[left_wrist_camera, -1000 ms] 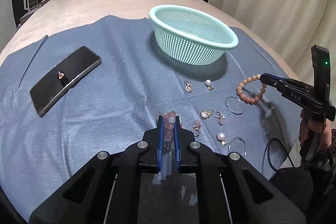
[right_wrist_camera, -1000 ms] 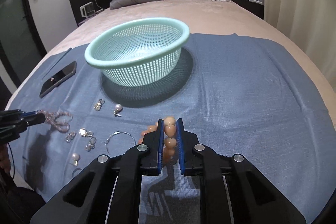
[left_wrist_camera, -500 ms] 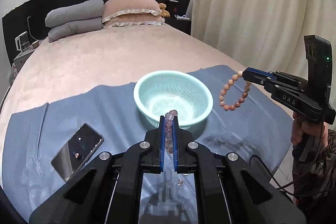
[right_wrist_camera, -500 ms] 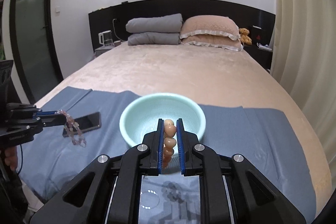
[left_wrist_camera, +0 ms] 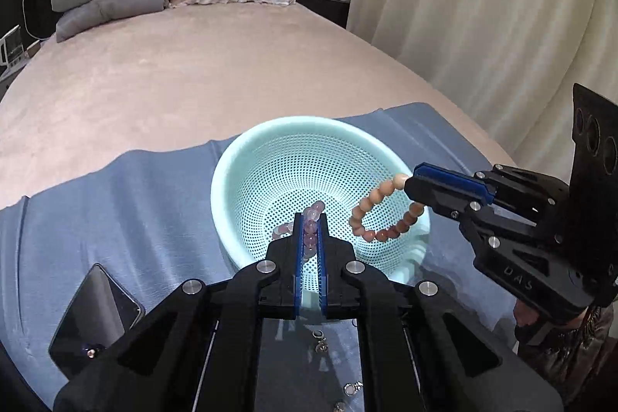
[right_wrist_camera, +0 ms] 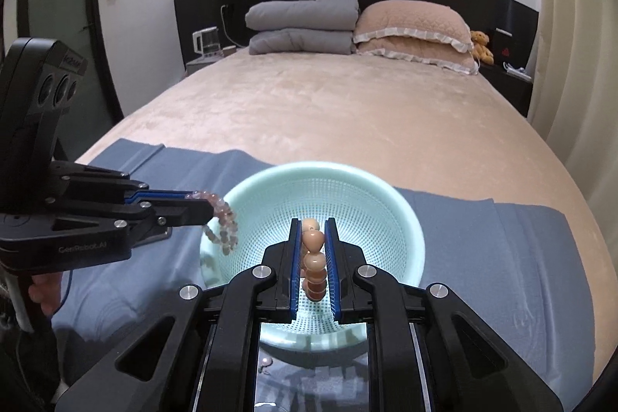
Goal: Organize jewelry
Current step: 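Carry both bracelets over the green basket and open both grippers to drop them, then move both grippers away from the basket toward the silver earrings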
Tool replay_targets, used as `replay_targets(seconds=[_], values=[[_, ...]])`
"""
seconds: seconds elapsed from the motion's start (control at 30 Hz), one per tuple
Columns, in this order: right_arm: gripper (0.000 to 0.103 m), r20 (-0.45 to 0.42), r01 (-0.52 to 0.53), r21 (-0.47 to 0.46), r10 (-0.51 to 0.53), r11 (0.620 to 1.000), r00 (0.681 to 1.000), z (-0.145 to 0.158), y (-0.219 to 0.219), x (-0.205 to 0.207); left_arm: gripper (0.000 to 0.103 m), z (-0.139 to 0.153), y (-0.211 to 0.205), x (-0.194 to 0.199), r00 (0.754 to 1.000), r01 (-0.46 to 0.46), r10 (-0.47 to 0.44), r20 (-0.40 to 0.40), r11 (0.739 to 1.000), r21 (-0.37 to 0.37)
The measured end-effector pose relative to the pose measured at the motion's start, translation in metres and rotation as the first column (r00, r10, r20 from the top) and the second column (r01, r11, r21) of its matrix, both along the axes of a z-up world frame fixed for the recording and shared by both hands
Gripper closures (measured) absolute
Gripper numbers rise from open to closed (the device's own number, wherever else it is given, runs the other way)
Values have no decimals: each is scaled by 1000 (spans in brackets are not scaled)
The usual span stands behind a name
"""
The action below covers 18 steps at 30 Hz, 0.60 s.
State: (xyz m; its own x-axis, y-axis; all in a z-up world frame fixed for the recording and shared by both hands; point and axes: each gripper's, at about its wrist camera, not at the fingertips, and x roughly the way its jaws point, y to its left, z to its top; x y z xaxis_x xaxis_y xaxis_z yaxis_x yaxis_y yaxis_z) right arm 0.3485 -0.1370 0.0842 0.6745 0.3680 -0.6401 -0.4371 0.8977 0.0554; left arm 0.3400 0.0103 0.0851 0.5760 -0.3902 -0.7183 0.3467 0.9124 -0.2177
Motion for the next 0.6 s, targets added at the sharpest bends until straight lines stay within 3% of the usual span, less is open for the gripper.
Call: replay_targets(seconds=[0.23, 0.43, 0.47, 0.5, 0.57, 0.6], values=[[92, -94, 2, -18, -4, 1000, 996, -41, -4, 14, 97, -46, -9, 13, 997, -2, 3, -75, 1000, 10], [88, -100, 7, -30, -10, 1000, 995, -42, -4, 10, 96, -47, -9, 10, 996, 9, -9, -87, 1000, 1], [79, -95, 9, -31, -12, 999, 995, -41, -4, 9, 96, -46, -10, 10, 996, 14, -13, -87, 1000, 5], [64, -87, 13, -35, -16, 999, 996, -40, -5, 7, 92, -46, -10, 10, 996, 18, -18, -92, 1000, 6], [47, -56, 25, -42, -27, 999, 998, -34, -7, 2, 84, -44, -8, 8, 994, 25, -26, -104, 1000, -8], [46, -42, 26, -42, -28, 999, 999, -31, -8, -1, 81, -41, -8, 6, 995, 21, -21, -98, 1000, -2]])
